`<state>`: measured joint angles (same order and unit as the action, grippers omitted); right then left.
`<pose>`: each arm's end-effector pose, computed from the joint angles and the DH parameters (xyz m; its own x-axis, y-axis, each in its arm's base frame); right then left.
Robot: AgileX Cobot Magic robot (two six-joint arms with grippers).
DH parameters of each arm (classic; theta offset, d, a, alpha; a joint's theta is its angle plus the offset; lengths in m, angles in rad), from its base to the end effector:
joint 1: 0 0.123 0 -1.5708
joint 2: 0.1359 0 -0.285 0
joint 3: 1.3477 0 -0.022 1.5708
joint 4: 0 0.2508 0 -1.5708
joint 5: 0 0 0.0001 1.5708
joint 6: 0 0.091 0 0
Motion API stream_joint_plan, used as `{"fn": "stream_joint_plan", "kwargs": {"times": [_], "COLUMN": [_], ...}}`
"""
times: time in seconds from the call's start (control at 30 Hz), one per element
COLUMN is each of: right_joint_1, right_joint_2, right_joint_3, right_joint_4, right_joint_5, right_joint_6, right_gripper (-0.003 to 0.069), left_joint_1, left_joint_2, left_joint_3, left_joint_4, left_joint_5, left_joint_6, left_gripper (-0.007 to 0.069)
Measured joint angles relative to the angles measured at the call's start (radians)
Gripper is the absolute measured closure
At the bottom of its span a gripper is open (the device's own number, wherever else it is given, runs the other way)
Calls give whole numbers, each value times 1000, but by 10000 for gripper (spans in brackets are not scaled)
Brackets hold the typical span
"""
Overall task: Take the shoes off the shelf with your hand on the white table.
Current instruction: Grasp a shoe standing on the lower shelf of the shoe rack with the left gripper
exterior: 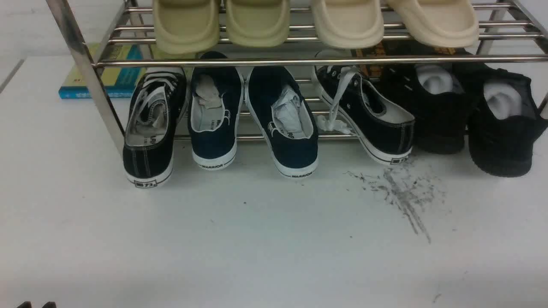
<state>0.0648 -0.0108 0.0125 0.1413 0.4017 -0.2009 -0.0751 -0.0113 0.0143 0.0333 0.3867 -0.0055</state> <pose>0.0512 0.0084 0.1739 -0.2979 -0.0900 -0.9504 -0.1383 0.9891 -0.0503 0.0520 -0.0028 0.1742 -0.2952 0.0476 -0.9543 0.0706 0.9971 0.0279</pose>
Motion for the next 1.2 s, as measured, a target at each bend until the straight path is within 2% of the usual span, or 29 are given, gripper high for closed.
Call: {"fn": "stream_joint_plan", "kwargs": {"times": [1.2], "right_joint_1": [0], "right_joint_2": [0], "right_joint_3": [0], "right_joint_4": [0], "right_joint_5": [0], "right_joint_6": [0], "right_gripper": [419], "left_joint_1": [0], "left_joint_2": [0], "left_joint_3": [0], "left_joint_4": [0], "left_joint_5": [0], "left_joint_6": [0], "left_gripper": [384]}}
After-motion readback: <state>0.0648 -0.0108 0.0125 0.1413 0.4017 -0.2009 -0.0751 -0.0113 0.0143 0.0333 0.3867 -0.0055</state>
